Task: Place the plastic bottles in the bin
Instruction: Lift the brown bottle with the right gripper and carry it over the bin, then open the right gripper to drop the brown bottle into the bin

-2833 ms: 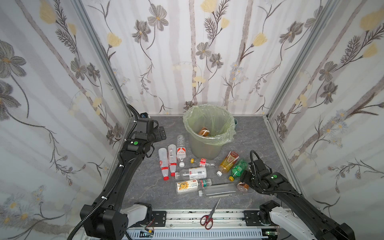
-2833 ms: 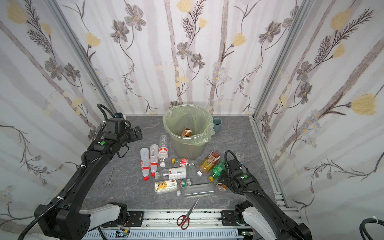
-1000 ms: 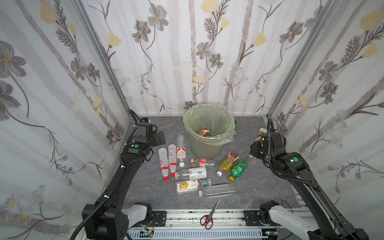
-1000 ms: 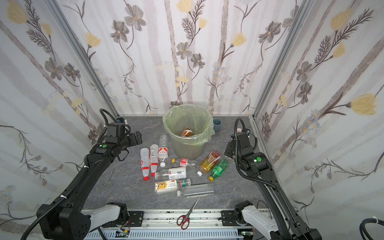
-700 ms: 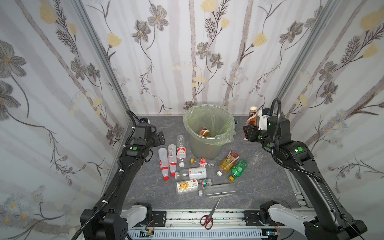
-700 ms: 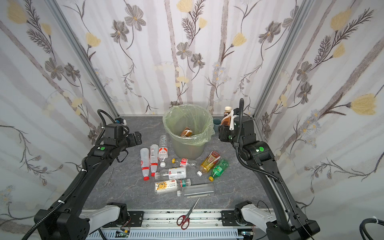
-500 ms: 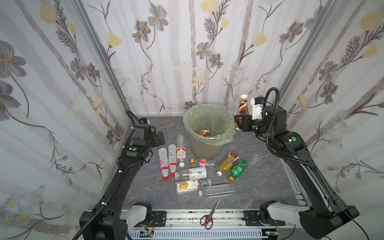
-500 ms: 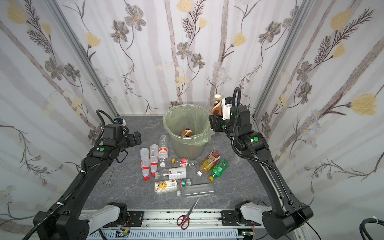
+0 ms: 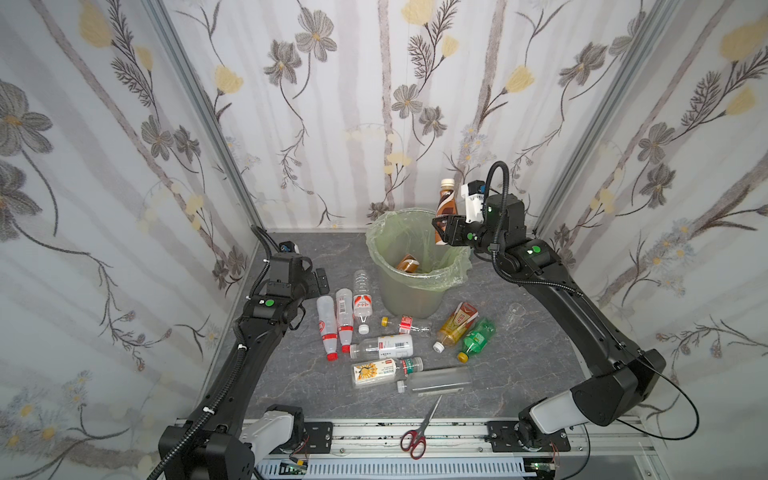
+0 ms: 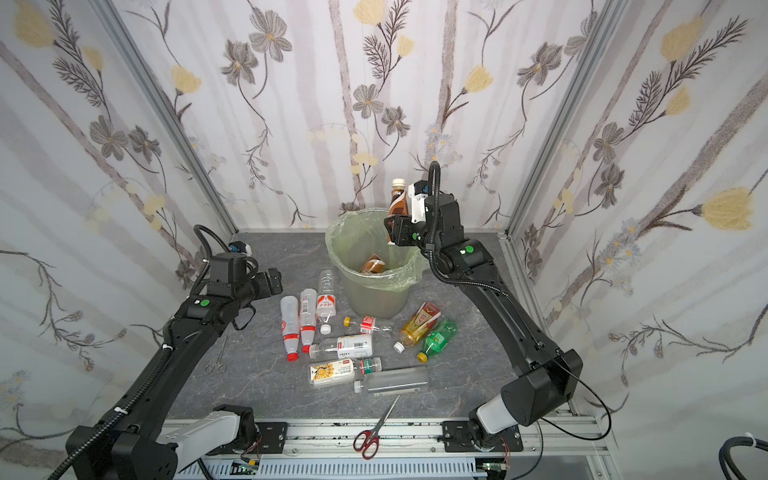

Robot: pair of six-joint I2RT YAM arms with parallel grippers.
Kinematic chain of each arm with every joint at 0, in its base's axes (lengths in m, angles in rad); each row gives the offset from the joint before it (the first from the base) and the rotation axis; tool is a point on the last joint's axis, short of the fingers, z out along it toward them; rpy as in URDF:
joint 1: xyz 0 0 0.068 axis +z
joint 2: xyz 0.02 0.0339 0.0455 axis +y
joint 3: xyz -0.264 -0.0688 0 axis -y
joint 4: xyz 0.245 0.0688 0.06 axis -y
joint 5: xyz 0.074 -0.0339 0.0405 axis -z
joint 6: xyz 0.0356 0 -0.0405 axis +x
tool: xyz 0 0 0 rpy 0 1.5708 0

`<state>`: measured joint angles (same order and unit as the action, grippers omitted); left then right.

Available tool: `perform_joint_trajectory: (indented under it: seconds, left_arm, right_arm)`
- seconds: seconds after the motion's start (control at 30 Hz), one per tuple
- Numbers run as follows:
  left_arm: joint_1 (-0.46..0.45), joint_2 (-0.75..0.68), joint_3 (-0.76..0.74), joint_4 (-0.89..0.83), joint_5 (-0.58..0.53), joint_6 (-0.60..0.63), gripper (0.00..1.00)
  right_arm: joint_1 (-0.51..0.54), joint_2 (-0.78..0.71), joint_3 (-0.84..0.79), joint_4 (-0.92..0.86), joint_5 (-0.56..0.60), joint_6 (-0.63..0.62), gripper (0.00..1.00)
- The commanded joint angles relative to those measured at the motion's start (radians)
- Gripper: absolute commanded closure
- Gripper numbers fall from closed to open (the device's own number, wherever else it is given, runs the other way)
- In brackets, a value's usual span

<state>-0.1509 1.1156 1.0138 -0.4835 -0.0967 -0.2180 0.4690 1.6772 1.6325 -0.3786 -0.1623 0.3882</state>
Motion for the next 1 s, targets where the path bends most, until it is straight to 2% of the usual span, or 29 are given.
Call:
perform_joint_trajectory:
  seconds: [0.0, 0.4, 0.97]
  left_arm:
    - [0.001, -0.014, -0.009, 0.011, -0.010, -0.023, 0.00]
    - [0.001, -0.026, -0.028, 0.011, -0.006, -0.024, 0.00]
    - [0.001, -0.022, -0.049, 0.011, -0.005, -0.018, 0.00]
  right_arm:
    - [0.015, 0.034, 0.016, 0.059, -0.005, 0.015, 0.45]
    - [0.047, 0.194, 0.096, -0.061, 0.012, 0.015, 0.43]
    - [0.047, 0.241, 0.104, -0.124, 0.009, 0.000, 0.32]
